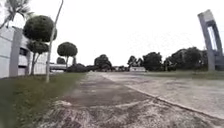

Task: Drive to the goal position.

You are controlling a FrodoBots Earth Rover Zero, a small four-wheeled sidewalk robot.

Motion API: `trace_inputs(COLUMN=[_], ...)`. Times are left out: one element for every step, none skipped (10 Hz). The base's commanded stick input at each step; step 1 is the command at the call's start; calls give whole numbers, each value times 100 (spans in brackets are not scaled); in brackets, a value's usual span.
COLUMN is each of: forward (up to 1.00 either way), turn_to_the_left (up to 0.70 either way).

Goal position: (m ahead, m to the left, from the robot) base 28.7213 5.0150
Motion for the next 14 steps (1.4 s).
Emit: trace_inputs(forward=[50,50,50,50,50,50,50,50,50,50,50,50,50,50], turn_to_the_left=[0,0,0,0,0,0,0,0,0,0,0,0,-5,-34])
